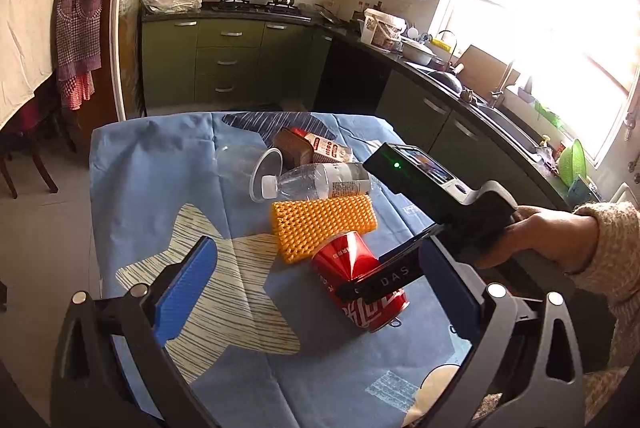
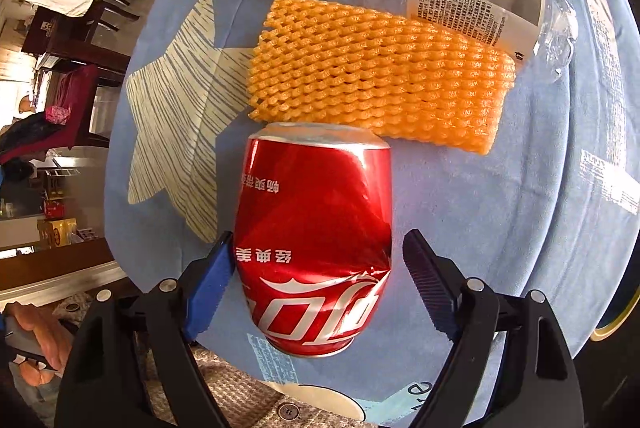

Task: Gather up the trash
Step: 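Grasp the red cola can with the right gripper, then carry the cola can over the bin and release it, then grasp the orange foam net with the left gripper, then carry the orange foam net over the bin and release it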

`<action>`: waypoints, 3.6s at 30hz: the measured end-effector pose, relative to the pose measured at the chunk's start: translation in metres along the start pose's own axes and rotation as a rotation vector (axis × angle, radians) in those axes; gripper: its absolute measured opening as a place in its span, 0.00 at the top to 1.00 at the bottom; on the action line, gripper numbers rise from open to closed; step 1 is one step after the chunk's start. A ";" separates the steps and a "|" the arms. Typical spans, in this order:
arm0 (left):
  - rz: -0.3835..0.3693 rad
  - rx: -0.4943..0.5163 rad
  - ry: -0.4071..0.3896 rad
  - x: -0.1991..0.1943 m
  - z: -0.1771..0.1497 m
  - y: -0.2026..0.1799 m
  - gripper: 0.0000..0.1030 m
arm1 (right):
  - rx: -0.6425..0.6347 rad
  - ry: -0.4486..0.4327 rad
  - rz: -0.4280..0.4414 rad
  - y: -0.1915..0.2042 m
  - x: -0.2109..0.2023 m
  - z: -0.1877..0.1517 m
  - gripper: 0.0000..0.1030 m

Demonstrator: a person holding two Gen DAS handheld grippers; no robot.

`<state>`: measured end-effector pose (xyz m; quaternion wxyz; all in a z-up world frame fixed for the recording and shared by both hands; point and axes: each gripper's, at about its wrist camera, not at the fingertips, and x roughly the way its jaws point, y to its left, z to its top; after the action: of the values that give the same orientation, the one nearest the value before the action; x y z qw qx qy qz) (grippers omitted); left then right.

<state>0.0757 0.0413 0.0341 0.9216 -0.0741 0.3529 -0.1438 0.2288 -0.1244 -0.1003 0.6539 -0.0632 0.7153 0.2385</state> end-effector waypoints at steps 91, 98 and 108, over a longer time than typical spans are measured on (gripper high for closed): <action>-0.172 0.565 0.411 0.193 0.012 -0.038 0.88 | 0.427 -0.301 -0.032 -0.320 -0.077 -0.148 0.21; -0.326 0.628 0.348 0.149 0.025 -0.114 0.88 | 0.438 -0.371 -0.029 -0.325 -0.102 -0.175 0.21; -0.498 0.723 0.436 0.219 0.045 -0.289 0.88 | 0.518 -0.463 -0.105 -0.357 -0.138 -0.267 0.21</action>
<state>0.1998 -0.3003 -0.0018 0.7308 0.2002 0.4365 -0.4851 0.1498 -0.5820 -0.0511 0.8044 0.1241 0.5805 0.0231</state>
